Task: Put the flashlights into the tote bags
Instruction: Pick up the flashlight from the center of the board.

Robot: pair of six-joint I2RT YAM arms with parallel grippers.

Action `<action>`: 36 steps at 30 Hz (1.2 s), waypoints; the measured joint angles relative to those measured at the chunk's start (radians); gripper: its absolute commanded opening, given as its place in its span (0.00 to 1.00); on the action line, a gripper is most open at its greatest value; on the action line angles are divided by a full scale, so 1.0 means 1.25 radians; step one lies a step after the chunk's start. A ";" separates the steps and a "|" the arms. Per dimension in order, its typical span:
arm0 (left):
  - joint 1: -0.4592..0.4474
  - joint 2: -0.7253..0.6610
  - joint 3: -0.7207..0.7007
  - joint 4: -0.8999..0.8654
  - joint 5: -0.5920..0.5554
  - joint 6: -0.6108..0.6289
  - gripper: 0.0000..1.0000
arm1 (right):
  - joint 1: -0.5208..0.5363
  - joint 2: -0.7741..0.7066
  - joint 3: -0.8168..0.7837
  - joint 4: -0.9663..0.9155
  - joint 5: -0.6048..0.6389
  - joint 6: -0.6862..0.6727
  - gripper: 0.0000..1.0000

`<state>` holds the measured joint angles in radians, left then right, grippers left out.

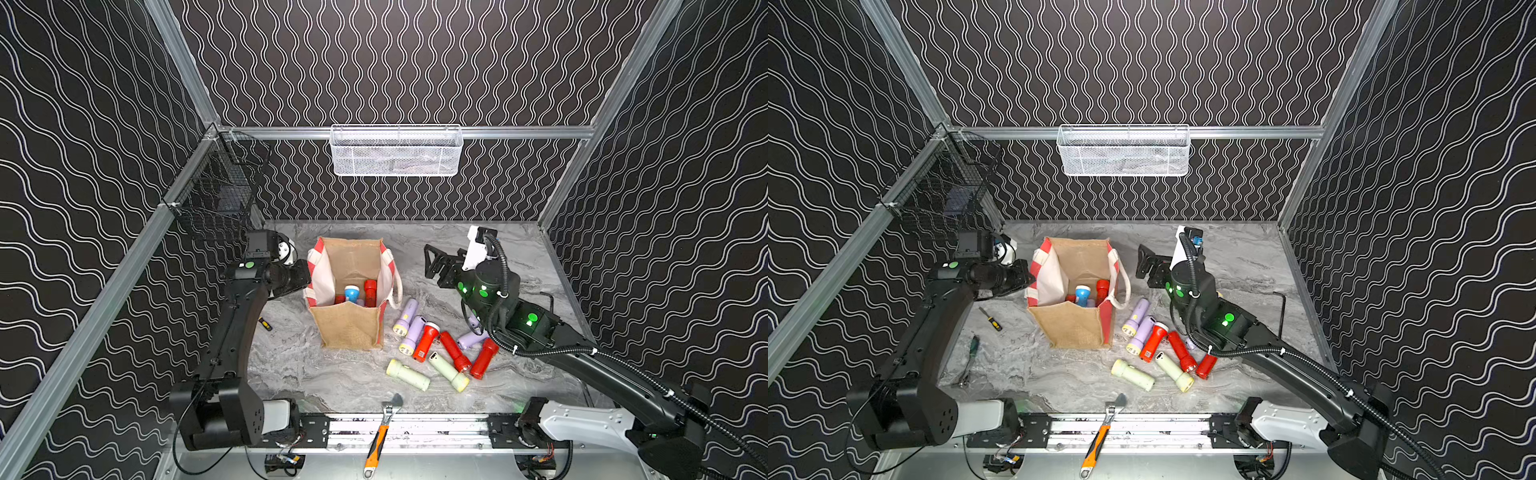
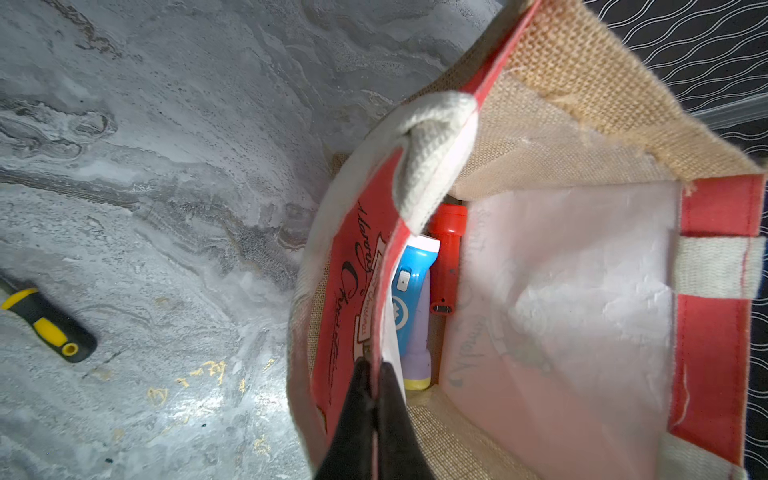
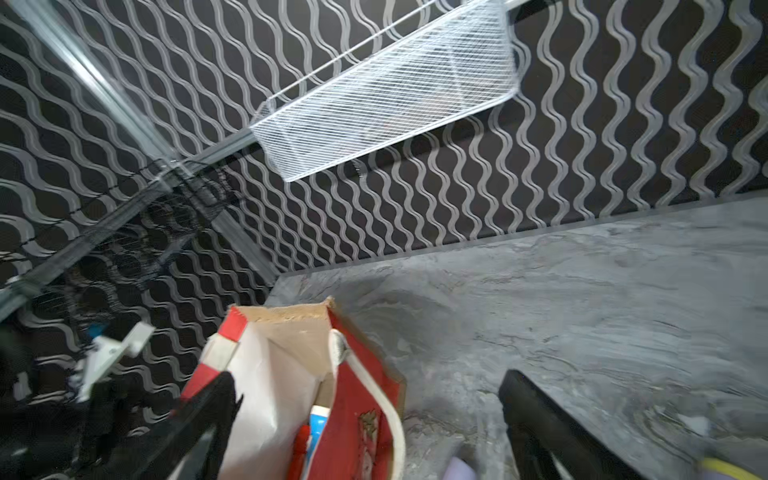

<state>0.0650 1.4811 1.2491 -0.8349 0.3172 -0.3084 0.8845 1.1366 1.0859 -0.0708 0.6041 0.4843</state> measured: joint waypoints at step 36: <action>-0.001 0.031 -0.015 -0.003 -0.020 0.003 0.06 | -0.405 0.356 0.088 -0.637 -0.334 0.335 0.92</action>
<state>0.0635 1.5196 1.2308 -0.8391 0.2928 -0.3050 0.3786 1.5822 1.1961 -0.8665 0.1860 0.9031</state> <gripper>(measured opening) 0.061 0.925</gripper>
